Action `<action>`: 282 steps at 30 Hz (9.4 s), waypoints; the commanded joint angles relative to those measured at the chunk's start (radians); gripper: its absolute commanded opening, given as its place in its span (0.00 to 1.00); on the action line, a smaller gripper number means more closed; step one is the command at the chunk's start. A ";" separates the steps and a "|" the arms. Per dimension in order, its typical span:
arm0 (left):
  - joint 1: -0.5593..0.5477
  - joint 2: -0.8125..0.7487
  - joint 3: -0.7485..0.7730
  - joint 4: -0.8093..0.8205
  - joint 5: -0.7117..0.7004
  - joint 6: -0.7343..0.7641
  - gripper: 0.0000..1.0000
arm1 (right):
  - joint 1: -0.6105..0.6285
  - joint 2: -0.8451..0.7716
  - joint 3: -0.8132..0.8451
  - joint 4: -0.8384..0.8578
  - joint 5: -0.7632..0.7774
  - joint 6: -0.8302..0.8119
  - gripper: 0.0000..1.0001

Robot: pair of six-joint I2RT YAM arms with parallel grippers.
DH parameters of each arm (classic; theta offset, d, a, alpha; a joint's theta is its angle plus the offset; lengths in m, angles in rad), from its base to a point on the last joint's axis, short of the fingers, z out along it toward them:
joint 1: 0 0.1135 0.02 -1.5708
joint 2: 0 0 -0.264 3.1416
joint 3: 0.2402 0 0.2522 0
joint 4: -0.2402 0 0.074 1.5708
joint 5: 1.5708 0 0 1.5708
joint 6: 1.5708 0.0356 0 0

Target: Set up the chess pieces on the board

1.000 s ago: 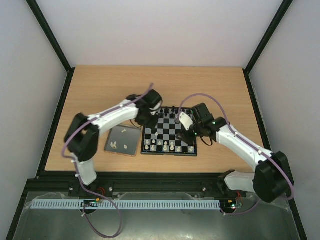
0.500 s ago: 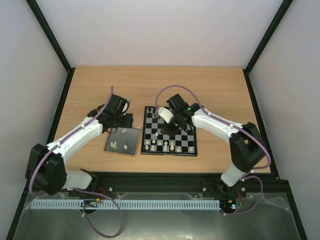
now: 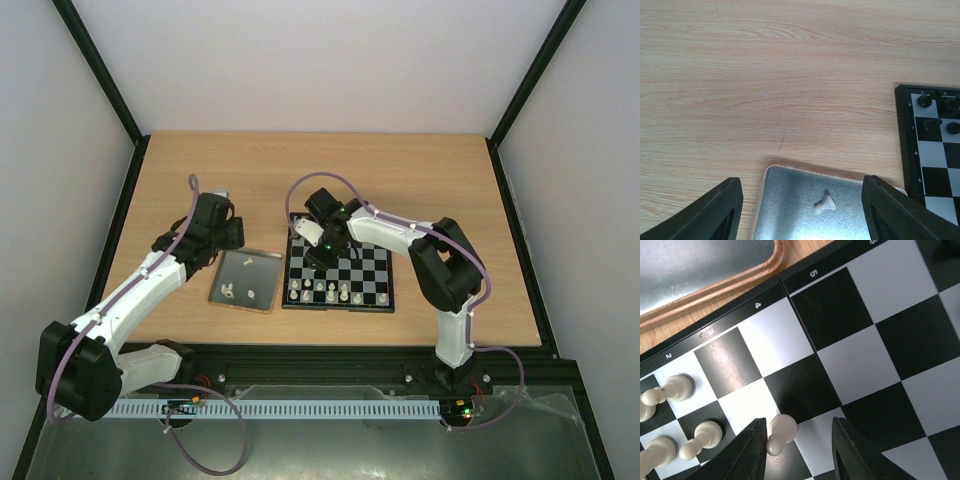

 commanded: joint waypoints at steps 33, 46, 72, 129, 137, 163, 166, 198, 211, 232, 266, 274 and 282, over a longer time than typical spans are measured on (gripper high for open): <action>0.027 0.039 -0.005 0.010 0.076 0.009 0.67 | -0.096 -0.307 -0.216 -0.213 0.099 -0.021 0.02; 0.027 0.046 -0.006 0.007 0.076 0.015 0.67 | -0.094 -0.308 -0.304 -0.256 0.089 -0.061 0.04; 0.027 0.058 -0.007 0.008 0.096 0.020 0.67 | -0.071 -0.249 -0.306 -0.211 0.075 -0.042 0.19; 0.012 0.422 0.063 -0.093 0.236 -0.799 0.35 | -0.134 -0.658 -0.617 0.061 -0.047 0.028 0.32; 0.012 0.486 0.096 -0.085 0.241 -0.781 0.34 | -0.134 -0.658 -0.625 0.065 -0.042 0.023 0.33; 0.011 0.445 0.139 -0.138 0.200 -0.466 0.42 | -0.134 -0.640 -0.630 0.061 -0.044 0.019 0.34; 0.012 0.414 0.134 -0.124 0.205 -0.395 0.42 | -0.135 -0.636 -0.628 0.061 -0.044 0.018 0.33; 0.010 0.541 0.168 -0.161 0.245 -0.067 0.16 | -0.134 -0.620 -0.634 0.064 -0.024 0.017 0.34; 0.010 0.538 0.171 -0.181 0.274 -0.039 0.02 | -0.134 -0.620 -0.634 0.064 -0.024 0.017 0.34; -0.153 0.510 0.277 -0.126 0.584 -0.020 0.02 | -0.136 -0.626 -0.634 0.063 -0.026 0.022 0.33; -0.103 0.327 0.245 -0.187 0.341 0.054 0.30 | -0.139 -0.561 -0.477 -0.044 -0.109 -0.045 0.35; -0.034 0.128 0.069 -0.081 0.118 0.058 0.37 | -0.101 -0.378 -0.237 -0.105 -0.075 -0.040 0.37; 0.015 -0.003 0.009 -0.021 0.042 0.041 0.39 | -0.025 -0.171 -0.035 -0.126 -0.041 -0.007 0.37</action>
